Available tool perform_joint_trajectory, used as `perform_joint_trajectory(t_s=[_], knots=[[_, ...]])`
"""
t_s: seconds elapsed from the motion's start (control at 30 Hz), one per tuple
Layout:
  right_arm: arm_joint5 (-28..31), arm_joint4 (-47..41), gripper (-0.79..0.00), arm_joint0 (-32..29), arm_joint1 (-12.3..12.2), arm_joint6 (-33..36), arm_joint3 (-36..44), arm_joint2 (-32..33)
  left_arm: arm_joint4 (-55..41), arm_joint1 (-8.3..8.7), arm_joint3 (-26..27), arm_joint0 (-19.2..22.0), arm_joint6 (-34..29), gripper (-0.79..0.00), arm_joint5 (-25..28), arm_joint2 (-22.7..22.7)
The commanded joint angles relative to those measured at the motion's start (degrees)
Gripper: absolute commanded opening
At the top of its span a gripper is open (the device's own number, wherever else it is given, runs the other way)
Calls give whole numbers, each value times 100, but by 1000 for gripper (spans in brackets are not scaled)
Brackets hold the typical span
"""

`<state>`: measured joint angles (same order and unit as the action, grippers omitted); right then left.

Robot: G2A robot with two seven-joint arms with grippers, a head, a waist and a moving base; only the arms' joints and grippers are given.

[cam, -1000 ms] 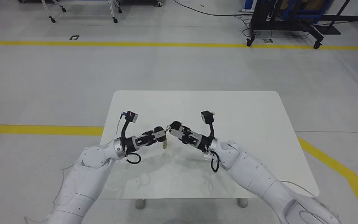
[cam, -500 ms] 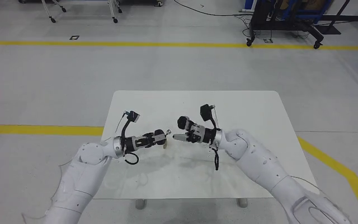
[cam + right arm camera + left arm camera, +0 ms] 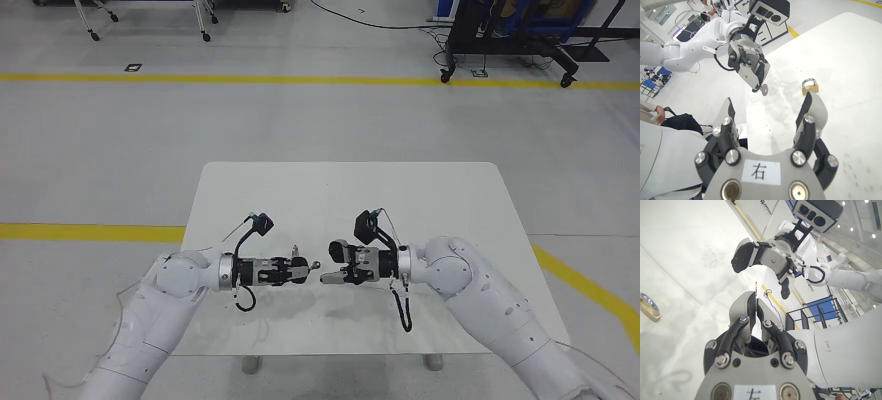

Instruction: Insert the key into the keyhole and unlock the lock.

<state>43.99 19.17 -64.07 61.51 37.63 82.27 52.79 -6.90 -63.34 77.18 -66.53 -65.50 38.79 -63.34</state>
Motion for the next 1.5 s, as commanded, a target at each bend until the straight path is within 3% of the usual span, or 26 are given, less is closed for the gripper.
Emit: perform_joint_trajectory(t_s=[0.0, 0.2, 0.57, 0.77, 0.93, 1.0, 1.47], knots=[[-43, -146, -508, 57, 16, 62, -57, -50, 49, 27, 26, -6, 23, -785, 22, 54], [-36, -489, -591, 195, 62, 206, -258, -199, -19, 99, 31, 17, 82, -785, 81, 159], [271, -1161, -573, 427, 123, 571, -611, -433, -121, 210, 3, 94, 143, -785, 142, 290], [328, -1385, -683, 538, 173, 640, -772, -579, -143, 260, 10, 130, 184, -785, 183, 378], [372, -1557, -720, 632, 215, 730, -865, -698, -168, 298, -4, 156, 228, -785, 226, 432], [459, -1684, -785, 672, 226, 802, -910, -737, -166, 312, -5, 166, 241, -785, 240, 460], [821, -2121, -785, 762, 225, 1069, -1166, -831, -287, 377, -79, 229, 323, -785, 322, 523]])
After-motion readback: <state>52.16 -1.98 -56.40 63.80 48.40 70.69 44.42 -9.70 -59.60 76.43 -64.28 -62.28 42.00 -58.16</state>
